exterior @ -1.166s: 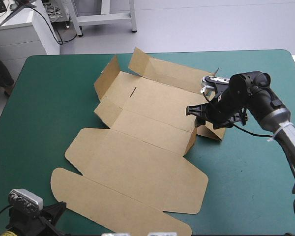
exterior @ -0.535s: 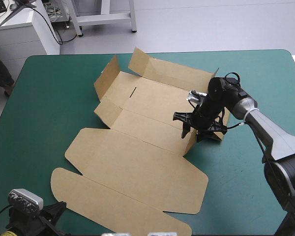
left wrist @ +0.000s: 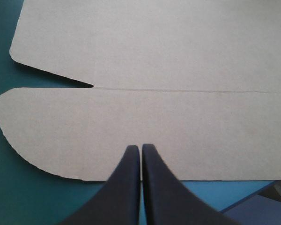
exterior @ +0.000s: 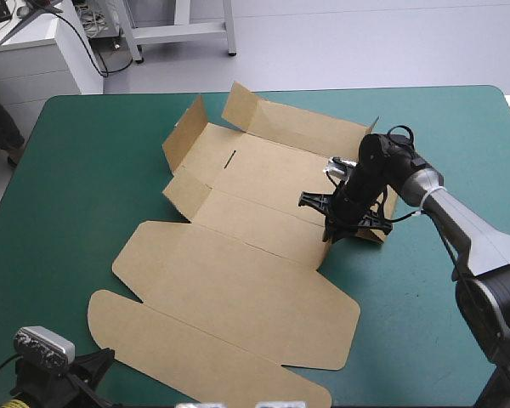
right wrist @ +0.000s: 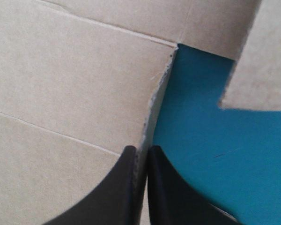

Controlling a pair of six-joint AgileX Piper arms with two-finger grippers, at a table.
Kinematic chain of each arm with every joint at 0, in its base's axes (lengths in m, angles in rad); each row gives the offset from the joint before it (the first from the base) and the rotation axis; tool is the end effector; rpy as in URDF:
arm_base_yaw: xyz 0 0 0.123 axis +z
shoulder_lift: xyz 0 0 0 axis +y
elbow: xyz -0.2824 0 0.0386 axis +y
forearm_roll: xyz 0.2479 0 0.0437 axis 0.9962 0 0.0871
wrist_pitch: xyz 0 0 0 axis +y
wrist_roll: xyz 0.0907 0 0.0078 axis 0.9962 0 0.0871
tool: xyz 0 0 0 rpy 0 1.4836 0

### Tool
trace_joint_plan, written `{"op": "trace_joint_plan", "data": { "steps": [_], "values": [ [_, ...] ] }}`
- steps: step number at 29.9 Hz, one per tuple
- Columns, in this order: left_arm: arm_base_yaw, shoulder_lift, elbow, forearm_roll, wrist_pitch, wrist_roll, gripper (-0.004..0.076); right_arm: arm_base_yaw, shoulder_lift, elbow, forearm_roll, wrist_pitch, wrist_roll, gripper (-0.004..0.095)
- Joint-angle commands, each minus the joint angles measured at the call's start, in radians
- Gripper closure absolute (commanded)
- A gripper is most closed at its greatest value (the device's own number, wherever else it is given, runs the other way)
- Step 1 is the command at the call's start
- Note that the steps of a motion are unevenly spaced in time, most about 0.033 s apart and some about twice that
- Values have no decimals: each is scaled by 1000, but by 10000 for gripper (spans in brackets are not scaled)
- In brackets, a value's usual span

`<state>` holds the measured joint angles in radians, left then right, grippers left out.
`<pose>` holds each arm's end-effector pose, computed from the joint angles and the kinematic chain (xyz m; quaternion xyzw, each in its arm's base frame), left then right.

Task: Fold the box

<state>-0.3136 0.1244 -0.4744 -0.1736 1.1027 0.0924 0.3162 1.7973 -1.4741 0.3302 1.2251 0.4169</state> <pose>0.0085 -0.0175 0.2672 0.1793 0.8778 -0.1342 0.4235 0.3344 0.1386 0.2662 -0.0966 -0.9813 -0.1664 0.0059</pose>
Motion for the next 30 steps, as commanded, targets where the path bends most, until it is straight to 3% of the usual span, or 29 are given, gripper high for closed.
{"op": "trace_joint_plan", "data": {
  "steps": [1, 13, 19, 30],
  "values": [
    [-3, 18, -23, -11, -57, -3, 732, 2, -47, -21, -6, 24, 30, 914],
    [-3, 18, -23, -11, -57, -3, 732, 2, -47, -21, -37, 24, -22, 915],
    [-3, 18, -23, -11, -57, -3, 732, 0, -47, -44, -120, 26, -92, 907],
    [-3, 18, -23, -12, -57, -3, 732, 0, -45, -160, -289, 26, -455, 908]
  ]
}}
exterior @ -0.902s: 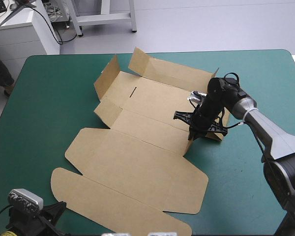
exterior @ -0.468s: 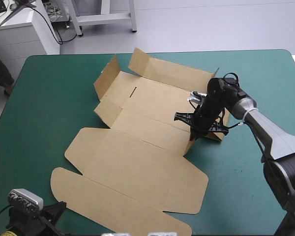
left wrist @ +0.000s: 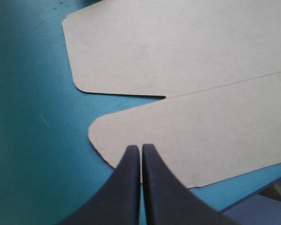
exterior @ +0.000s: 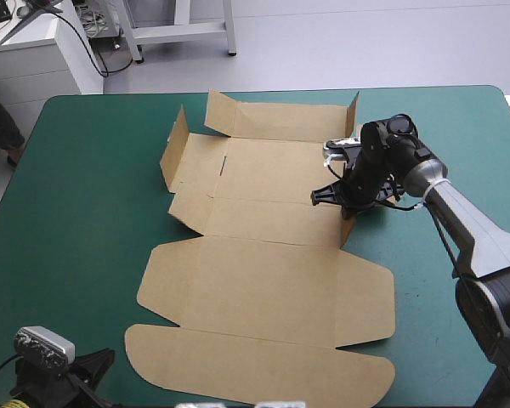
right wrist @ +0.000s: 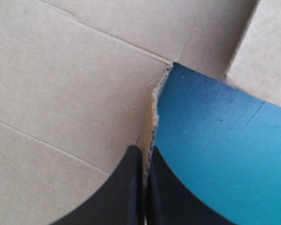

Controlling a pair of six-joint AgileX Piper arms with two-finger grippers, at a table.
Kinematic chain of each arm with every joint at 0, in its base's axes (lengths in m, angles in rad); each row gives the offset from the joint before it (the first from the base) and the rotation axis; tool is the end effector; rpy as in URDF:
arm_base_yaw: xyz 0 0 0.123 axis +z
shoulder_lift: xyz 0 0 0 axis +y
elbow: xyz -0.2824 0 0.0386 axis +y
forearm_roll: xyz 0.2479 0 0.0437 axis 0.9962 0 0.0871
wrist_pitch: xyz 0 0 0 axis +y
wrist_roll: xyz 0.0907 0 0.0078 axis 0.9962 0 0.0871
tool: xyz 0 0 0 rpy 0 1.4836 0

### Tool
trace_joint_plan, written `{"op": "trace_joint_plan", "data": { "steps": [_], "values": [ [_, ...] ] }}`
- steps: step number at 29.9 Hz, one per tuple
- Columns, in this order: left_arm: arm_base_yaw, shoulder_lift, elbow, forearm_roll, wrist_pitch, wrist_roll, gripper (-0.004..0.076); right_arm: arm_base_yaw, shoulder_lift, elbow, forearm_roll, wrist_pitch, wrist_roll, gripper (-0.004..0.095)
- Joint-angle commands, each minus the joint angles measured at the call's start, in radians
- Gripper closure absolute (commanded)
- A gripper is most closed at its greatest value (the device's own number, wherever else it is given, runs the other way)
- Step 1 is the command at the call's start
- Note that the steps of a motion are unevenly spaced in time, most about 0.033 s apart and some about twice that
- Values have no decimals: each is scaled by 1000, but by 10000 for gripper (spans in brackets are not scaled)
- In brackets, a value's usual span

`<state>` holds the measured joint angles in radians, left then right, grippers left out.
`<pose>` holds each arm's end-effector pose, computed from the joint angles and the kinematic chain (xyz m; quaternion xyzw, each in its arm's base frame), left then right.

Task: Fold the box

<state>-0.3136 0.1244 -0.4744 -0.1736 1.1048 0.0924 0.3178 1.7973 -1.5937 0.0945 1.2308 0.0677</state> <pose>0.0084 -0.0175 0.2670 0.1795 0.8782 -0.1341 0.4225 0.3516 0.1242 0.2938 -0.1132 0.9862 0.0665 0.1006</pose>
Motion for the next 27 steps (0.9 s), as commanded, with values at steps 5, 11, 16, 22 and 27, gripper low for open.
{"op": "trace_joint_plan", "data": {
  "steps": [5, 11, 16, 22, 27],
  "values": [
    [-3, 18, -23, -12, -59, -3, 732, -1, -18, -47, -123, 20, -272, 908],
    [-3, 18, -23, -12, -59, -3, 732, 1, 44, -135, -184, 20, -409, 908],
    [-3, 18, -23, -12, -59, -3, 732, 60, 78, -263, -172, 10, -678, 908],
    [-3, 18, -23, -12, -59, -3, 732, 124, 121, -367, -71, 0, -870, 908],
    [-3, 18, -23, -14, -59, -3, 732, 182, 128, -400, -39, -3, -1026, 908]
  ]
}}
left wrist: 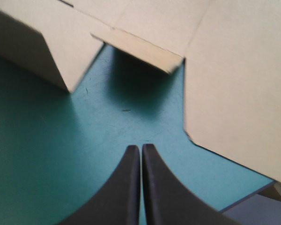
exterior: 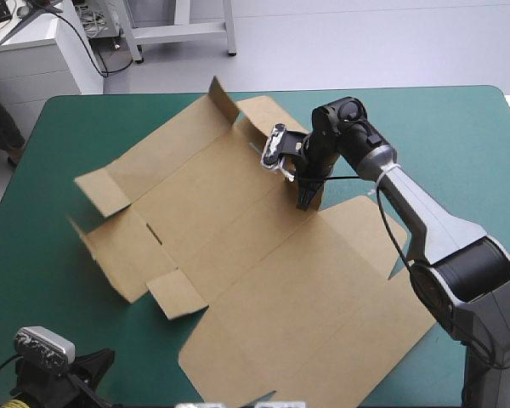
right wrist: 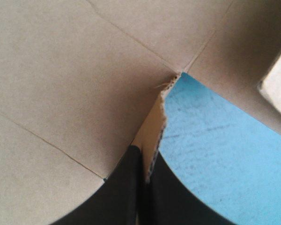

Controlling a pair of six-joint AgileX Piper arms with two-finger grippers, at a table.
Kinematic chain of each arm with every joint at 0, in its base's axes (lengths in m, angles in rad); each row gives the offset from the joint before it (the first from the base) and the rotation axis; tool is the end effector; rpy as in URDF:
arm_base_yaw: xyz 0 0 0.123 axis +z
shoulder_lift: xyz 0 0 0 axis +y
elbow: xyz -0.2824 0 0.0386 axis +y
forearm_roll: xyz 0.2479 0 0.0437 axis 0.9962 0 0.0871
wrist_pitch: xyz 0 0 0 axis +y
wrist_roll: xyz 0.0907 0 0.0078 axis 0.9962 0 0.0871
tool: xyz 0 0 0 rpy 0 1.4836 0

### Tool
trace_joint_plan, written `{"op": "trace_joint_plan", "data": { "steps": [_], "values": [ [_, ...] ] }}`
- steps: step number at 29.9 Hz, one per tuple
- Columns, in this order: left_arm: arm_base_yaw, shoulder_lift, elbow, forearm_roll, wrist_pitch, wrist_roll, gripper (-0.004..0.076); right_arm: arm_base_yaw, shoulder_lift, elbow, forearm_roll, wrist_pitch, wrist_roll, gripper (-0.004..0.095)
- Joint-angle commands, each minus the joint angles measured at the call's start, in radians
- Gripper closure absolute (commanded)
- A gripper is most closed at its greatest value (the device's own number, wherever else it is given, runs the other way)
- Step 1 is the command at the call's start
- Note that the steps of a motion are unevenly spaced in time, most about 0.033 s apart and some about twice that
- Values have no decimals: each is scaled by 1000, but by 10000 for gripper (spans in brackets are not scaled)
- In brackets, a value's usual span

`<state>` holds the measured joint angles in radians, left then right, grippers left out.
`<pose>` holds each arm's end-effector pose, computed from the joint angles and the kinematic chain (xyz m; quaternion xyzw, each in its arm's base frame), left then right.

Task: Fold the box

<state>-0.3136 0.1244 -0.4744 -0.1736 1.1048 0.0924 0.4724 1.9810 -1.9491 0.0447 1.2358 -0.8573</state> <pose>0.0084 -0.0175 0.2670 0.1795 0.8782 -0.1341 0.4225 0.3827 0.1999 0.3182 -0.6026 0.7738 -0.0154 0.1945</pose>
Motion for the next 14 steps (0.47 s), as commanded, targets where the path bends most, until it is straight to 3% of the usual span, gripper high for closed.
{"op": "trace_joint_plan", "data": {
  "steps": [1, 10, 14],
  "values": [
    [-3, 18, -23, -14, -59, -3, 732, 39, -55, -45, 11, -10, -120, 908],
    [-3, 18, -23, -14, -59, -3, 732, 140, -52, -45, -7, -100, -320, 908],
    [-3, 18, -23, -14, -59, -3, 732, 166, -45, -45, -9, -155, -333, 908]
  ]
}}
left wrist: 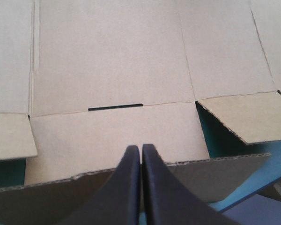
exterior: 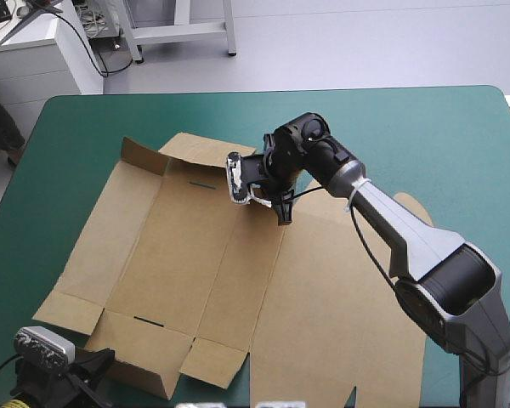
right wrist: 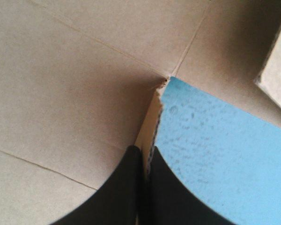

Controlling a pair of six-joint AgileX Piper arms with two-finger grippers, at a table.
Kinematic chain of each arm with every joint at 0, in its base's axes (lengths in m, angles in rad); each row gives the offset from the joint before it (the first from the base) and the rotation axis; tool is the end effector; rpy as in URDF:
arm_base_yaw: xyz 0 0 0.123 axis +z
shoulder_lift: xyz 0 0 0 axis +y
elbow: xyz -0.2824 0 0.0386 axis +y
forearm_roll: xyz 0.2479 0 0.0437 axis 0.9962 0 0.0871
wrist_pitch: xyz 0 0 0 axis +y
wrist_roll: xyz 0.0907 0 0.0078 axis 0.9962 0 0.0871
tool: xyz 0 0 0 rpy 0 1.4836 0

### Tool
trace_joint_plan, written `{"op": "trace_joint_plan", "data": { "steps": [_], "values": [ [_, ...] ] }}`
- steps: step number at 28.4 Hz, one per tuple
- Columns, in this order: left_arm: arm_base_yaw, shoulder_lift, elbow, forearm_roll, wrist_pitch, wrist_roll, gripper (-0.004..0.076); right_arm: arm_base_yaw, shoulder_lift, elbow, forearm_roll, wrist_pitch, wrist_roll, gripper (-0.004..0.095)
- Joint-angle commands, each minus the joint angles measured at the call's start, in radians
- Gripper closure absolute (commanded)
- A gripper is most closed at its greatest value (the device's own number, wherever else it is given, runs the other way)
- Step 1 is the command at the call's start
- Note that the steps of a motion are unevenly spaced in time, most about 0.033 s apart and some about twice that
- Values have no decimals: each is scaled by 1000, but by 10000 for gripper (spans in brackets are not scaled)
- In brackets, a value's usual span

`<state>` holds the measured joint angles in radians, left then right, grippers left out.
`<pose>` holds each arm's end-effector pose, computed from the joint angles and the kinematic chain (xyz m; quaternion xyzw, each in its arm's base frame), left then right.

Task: Fold the box

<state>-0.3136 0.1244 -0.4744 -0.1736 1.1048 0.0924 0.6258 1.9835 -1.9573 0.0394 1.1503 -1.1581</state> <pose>0.0084 -0.0175 0.2670 0.1795 0.8782 -0.1341 0.4225 0.3544 0.2602 0.3227 -0.7535 0.6124 -0.0440 0.2351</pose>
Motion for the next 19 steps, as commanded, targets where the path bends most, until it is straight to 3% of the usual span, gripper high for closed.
{"op": "trace_joint_plan", "data": {
  "steps": [1, 19],
  "values": [
    [-3, 18, -23, -14, -59, -3, 732, 17, -45, -37, -4, -70, -47, 908],
    [-3, 18, -23, -14, -59, -2, 732, 22, 35, -37, 35, -117, -58, 908]
  ]
}}
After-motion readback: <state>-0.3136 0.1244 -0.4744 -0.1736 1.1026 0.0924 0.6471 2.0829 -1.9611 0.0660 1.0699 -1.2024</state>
